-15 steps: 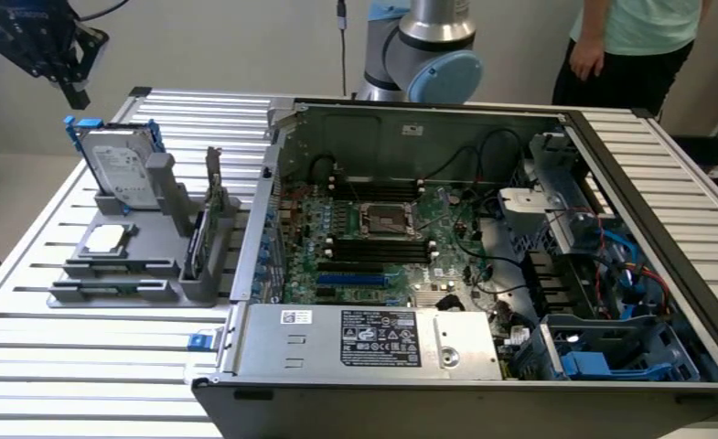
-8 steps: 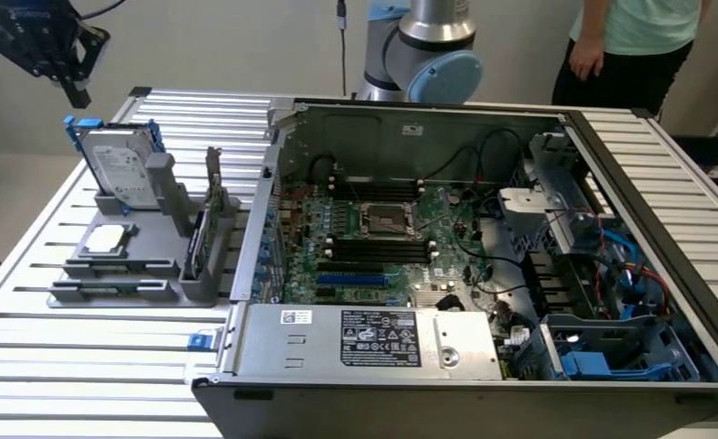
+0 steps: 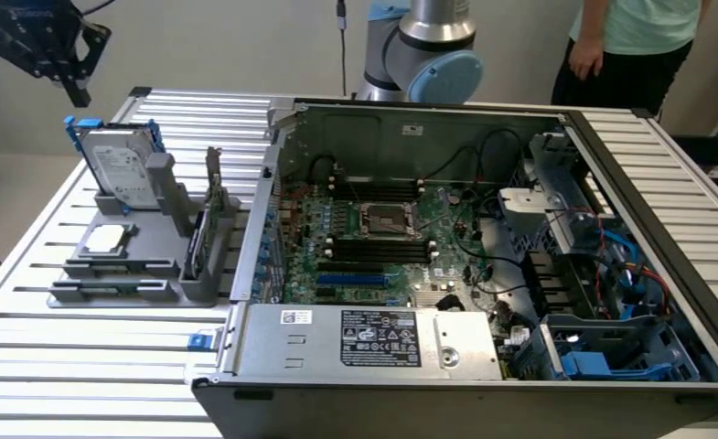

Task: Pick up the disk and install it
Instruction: 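Pick up the disk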

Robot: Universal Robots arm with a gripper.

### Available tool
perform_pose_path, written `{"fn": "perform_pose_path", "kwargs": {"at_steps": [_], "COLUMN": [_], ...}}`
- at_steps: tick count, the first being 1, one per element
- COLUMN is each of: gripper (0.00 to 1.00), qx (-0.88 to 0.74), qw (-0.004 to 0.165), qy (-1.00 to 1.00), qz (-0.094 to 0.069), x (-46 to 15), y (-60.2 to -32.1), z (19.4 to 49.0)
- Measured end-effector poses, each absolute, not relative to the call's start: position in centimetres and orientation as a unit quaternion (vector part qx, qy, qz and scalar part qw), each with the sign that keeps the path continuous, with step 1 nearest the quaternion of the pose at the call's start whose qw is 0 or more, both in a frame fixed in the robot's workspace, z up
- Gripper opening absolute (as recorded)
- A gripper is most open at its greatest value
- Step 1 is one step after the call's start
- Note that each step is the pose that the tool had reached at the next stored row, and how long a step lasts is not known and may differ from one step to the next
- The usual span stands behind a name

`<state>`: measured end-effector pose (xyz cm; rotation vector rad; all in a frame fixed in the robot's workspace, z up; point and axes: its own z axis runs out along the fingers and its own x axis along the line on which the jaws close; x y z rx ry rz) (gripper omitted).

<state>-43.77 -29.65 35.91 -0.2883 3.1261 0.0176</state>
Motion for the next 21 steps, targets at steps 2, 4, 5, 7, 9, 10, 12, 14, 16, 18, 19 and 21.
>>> {"fn": "perform_pose_path", "kwargs": {"at_steps": [2, 4, 5, 7, 9, 10, 12, 14, 16, 18, 19, 21], "gripper": [0.11, 0.11, 0.11, 0.11, 0.11, 0.11, 0.11, 0.11, 0.11, 0.11, 0.11, 0.11], "qx": [-0.110, -0.128, -0.137, -0.155, -0.173, -0.182, -0.199, -0.217, -0.235, -0.252, -0.262, -0.279], "qw": [0.001, 0.001, 0.001, 0.001, 0.001, 0.001, 0.000, 0.000, 0.000, 0.000, 0.000, 0.000], "qy": [0.994, 0.992, 0.991, 0.988, 0.985, 0.983, 0.980, 0.976, 0.972, 0.968, 0.965, 0.960], "qz": [0.006, 0.006, 0.006, 0.006, 0.006, 0.006, 0.006, 0.006, 0.006, 0.006, 0.006, 0.006], "x": [-43.77, -43.77, -43.77, -43.77, -43.76, -43.76, -43.76, -43.76, -43.77, -43.76, -43.77, -43.77], "y": [-29.65, -29.65, -29.65, -29.65, -29.65, -29.65, -29.65, -29.65, -29.65, -29.65, -29.65, -29.65], "z": [35.91, 35.90, 35.90, 35.89, 35.89, 35.89, 35.88, 35.87, 35.85, 35.84, 35.83, 35.81]}}
